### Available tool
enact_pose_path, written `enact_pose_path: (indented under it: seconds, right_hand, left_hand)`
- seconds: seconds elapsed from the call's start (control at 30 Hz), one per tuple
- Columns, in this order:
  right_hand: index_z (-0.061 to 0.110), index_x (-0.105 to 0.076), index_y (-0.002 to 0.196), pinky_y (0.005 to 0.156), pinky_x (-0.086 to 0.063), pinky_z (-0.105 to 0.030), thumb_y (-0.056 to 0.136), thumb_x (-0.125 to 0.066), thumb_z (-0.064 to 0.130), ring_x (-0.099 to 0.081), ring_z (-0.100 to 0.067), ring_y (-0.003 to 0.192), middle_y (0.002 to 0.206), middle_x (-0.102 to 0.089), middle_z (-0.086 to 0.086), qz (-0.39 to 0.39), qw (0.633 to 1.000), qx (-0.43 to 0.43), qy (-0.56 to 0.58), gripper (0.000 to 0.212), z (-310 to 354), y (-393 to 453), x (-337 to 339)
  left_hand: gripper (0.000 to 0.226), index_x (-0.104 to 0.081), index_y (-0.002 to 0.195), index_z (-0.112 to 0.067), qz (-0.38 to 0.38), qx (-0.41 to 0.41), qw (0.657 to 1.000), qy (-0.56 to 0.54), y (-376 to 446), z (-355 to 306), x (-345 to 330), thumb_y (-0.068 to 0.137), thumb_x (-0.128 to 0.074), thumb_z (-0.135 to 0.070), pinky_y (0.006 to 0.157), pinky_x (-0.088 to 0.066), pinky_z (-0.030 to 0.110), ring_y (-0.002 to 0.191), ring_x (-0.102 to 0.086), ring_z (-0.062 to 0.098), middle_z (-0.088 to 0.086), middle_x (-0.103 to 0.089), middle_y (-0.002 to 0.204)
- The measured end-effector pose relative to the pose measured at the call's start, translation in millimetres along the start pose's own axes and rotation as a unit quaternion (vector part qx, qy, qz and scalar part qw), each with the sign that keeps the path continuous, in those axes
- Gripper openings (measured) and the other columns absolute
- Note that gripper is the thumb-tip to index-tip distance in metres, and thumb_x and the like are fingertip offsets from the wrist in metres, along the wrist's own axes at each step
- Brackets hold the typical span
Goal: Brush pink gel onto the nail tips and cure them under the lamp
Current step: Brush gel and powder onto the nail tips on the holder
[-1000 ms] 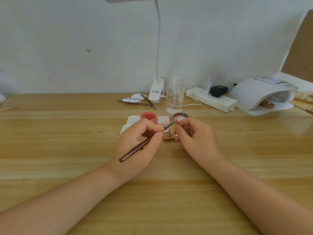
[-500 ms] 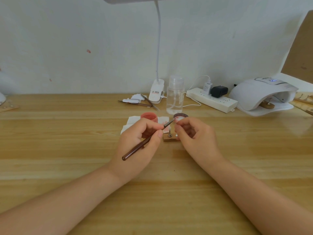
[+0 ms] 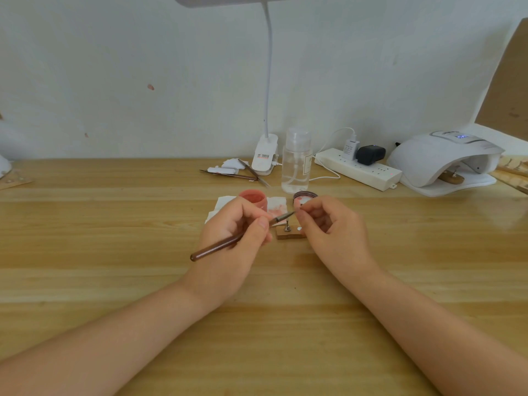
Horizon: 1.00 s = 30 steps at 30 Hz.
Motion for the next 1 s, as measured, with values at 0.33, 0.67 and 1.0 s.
enact_pose_path:
  seconds: [0.33, 0.67, 1.0]
  right_hand:
    - [0.032, -0.061, 0.077, 0.059, -0.046, -0.012, 0.084, -0.068, 0.008, -0.058, -0.005, 0.065, 0.068, -0.062, 0.012, -0.001, 1.000, 0.004, -0.007, 0.026, 2.2, -0.1, 0.5]
    - [0.026, -0.063, 0.079, 0.059, -0.045, -0.011, 0.084, -0.069, 0.011, -0.057, -0.004, 0.066, 0.069, -0.062, 0.011, -0.004, 1.000, 0.000, -0.022, 0.017, 1.2, -0.3, 0.9]
    - [0.030, -0.061, 0.077, 0.059, -0.045, -0.011, 0.084, -0.069, 0.010, -0.057, -0.004, 0.066, 0.068, -0.062, 0.011, -0.005, 1.000, -0.002, -0.023, 0.022, 1.4, -0.7, 1.6]
  left_hand:
    - [0.014, -0.066, 0.086, -0.030, 0.003, 0.018, 1.000, 0.002, 0.0, -0.1, -3.4, 0.085, -0.058, -0.018, 0.089, -0.051, 0.033, 0.107, -0.063, 0.012, -0.004, -0.071, 0.092]
    - [0.011, -0.067, 0.090, -0.037, -0.009, 0.003, 1.000, 0.013, 1.2, -1.7, -1.9, 0.085, -0.059, -0.030, 0.094, -0.049, 0.039, 0.111, -0.062, 0.018, -0.007, -0.068, 0.106]
    - [0.010, -0.063, 0.085, -0.033, -0.009, -0.035, 0.998, 0.057, -0.1, -5.2, 1.2, 0.082, -0.054, -0.031, 0.081, -0.048, 0.017, 0.091, -0.064, 0.003, -0.013, -0.069, 0.084]
Point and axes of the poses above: each hand's wrist, its own y-axis towards the middle knuckle, its own x-axis out of the back of the hand, z = x × y, the point moved 3 cm from there along y, towards the middle knuckle
